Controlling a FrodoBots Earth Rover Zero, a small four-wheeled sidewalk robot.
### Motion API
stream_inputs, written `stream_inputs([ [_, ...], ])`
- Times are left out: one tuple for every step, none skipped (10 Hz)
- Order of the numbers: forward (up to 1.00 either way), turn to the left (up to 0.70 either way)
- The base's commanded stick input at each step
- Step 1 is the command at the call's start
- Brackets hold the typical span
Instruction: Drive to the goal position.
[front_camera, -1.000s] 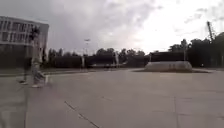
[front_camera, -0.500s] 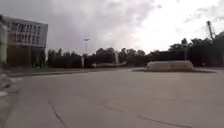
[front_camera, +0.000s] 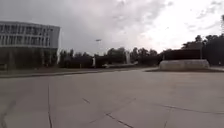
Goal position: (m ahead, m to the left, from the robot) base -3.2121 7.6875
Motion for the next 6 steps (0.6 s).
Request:
stream_inputs([
  [0.70,0.34],
  [0.70,0.34],
  [0.70,0.34],
  [0.70,0.34],
  [0.70,0.34],
  [0.70,0.34],
])
